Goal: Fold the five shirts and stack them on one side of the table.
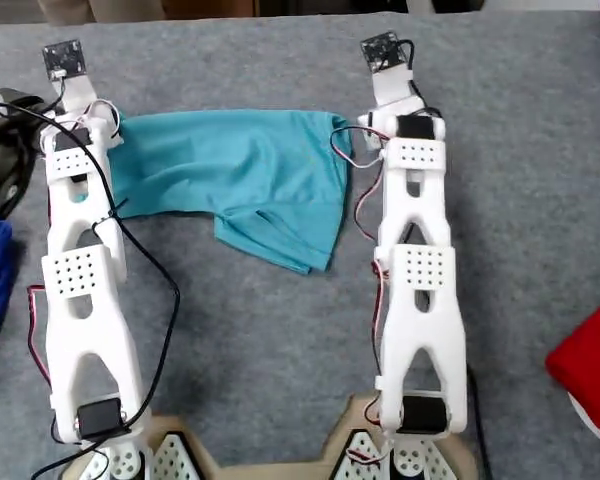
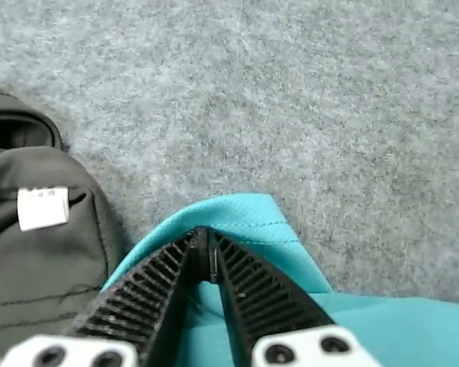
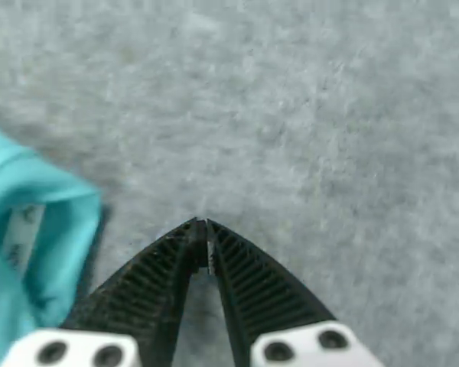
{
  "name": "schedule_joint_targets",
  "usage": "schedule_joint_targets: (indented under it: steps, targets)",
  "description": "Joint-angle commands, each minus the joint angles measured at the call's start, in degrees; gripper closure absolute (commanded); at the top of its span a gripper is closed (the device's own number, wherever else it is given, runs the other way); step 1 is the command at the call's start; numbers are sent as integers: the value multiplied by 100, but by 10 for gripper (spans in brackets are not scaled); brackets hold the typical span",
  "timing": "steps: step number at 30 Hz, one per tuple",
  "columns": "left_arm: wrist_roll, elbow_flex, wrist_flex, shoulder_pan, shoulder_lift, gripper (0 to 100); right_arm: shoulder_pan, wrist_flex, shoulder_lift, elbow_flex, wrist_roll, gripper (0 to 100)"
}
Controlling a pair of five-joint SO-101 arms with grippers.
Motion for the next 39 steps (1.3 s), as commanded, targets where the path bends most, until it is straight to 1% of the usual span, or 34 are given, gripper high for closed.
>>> schedule_joint_targets:
  steps: [1,4,7,10,16,21,25,27,29,32,34,39]
  targets:
    - [44,-343,35,70,-127,977,-189,677,-558,-831,-501,991]
    - [44,-431,26,141,-127,977,-681,1178,-681,-1226,-976,991]
    - [44,-633,35,193,-127,977,-1218,1389,-743,-1244,-1011,991]
    - [44,-668,35,264,-127,977,-1552,1530,-884,-1244,-1037,991]
    - [44,-677,448,281,-119,978,-1851,1723,-1051,-1244,-1029,991]
    - [44,-642,475,246,-84,979,-2141,1864,-1024,-1226,-1037,991]
    - [44,-677,475,264,-84,979,-2360,1565,-532,-831,-993,990]
    - [44,-677,475,273,-84,979,-2308,1354,-189,-673,-976,990]
    - [44,-677,475,281,-92,979,-2070,1512,-40,-725,-914,990]
    - [44,-677,475,273,-84,979,-1701,1996,-145,-708,-958,991]
    - [44,-668,475,255,-84,979,-1393,2075,-242,-541,-1160,991]
    - [44,-677,475,229,-101,979,-725,2268,-532,-31,-1213,991]
